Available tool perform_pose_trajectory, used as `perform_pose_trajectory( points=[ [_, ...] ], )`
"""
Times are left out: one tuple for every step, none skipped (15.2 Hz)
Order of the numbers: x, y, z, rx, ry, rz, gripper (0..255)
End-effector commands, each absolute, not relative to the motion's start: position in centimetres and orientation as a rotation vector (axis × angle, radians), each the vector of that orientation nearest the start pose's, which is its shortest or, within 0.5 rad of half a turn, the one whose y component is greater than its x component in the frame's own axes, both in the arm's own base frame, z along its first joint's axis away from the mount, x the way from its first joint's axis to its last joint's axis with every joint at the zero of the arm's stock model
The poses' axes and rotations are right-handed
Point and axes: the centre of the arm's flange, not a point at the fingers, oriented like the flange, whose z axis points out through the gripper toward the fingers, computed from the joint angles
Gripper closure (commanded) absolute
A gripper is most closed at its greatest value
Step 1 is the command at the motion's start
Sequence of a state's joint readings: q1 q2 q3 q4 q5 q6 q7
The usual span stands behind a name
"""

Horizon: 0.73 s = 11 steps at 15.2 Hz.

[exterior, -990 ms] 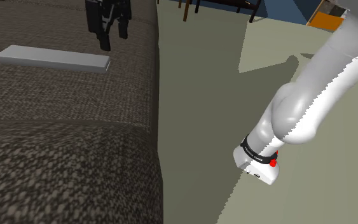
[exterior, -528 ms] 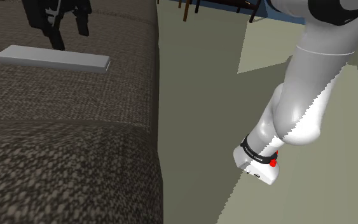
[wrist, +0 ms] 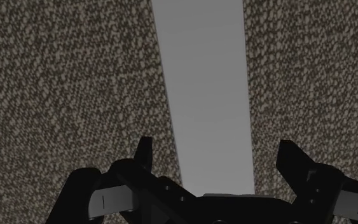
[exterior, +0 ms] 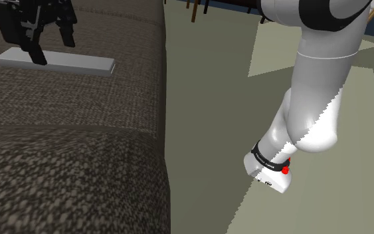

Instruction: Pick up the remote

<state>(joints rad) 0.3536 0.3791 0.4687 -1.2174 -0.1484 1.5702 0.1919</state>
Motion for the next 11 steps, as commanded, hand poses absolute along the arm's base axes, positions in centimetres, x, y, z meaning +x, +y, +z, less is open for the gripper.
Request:
perform_pose_trajectory(
  points=[
    [50.07,42.71,56.94,-2.98,-0.921,-0.002,0],
    [50.07,42.71,56.11,-2.98,-0.921,-0.002,0],
    [50.07,42.71,56.11,-2.98,-0.921,-0.002,0],
    [50.06,42.71,56.11,-2.98,-0.921,-0.002,0],
    [50.09,42.71,56.06,-2.98,-0.921,-0.002,255],
    [50.1,42.7,56.08,-2.98,-0.921,-0.002,255],
    [50.11,42.7,56.05,-2.98,-0.921,-0.002,255],
    [50.11,42.7,56.06,-2.98,-0.921,-0.002,255],
    [50.09,42.68,56.05,-2.98,-0.921,-0.002,255],
    [50.09,42.72,56.06,-2.98,-0.921,-0.002,255],
    [50.08,42.74,56.05,-2.98,-0.921,-0.002,255]
  ],
)
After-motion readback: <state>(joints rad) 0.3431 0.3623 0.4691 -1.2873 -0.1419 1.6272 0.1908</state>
